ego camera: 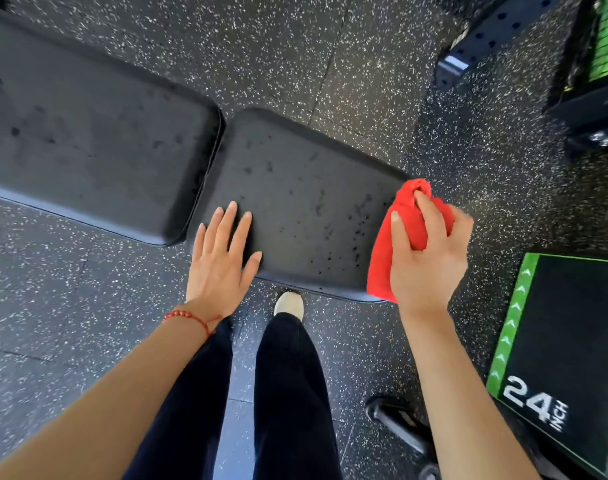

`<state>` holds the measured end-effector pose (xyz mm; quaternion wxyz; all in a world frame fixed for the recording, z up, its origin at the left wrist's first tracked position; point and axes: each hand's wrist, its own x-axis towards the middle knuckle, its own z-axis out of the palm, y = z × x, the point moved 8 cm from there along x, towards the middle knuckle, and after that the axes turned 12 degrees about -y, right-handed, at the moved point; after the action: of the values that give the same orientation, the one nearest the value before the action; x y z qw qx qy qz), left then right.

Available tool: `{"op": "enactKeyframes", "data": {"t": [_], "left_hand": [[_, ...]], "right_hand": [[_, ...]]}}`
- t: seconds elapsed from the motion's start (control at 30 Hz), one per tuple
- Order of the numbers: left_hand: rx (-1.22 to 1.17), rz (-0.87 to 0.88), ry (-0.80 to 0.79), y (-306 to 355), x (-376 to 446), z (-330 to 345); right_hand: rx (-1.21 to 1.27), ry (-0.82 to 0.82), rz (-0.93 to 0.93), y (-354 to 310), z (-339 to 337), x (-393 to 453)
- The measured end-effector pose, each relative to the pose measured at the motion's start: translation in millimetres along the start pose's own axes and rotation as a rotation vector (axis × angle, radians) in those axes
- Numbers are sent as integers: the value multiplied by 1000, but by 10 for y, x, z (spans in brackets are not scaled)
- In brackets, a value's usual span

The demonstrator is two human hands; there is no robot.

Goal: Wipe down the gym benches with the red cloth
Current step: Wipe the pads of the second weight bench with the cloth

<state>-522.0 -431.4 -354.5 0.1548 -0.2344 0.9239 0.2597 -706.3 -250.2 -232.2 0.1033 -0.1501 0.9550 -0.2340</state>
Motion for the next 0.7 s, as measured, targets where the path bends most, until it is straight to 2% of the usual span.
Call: {"op": "enactKeyframes", "data": {"t": [0.2, 0.3, 0.47, 0.7], "left_hand": [[0, 29, 47, -11, 2, 8], [3, 36, 72, -3, -2, 30], [-3, 42, 119, -7, 3, 38], [-6, 54, 159, 1, 1, 10]], "right_hand": [[-21, 20, -17, -173, 89, 333], [-14, 14, 3, -111, 98, 121], [-67, -58, -105, -138, 265, -381], [-59, -74, -123, -272, 308, 105]]}}
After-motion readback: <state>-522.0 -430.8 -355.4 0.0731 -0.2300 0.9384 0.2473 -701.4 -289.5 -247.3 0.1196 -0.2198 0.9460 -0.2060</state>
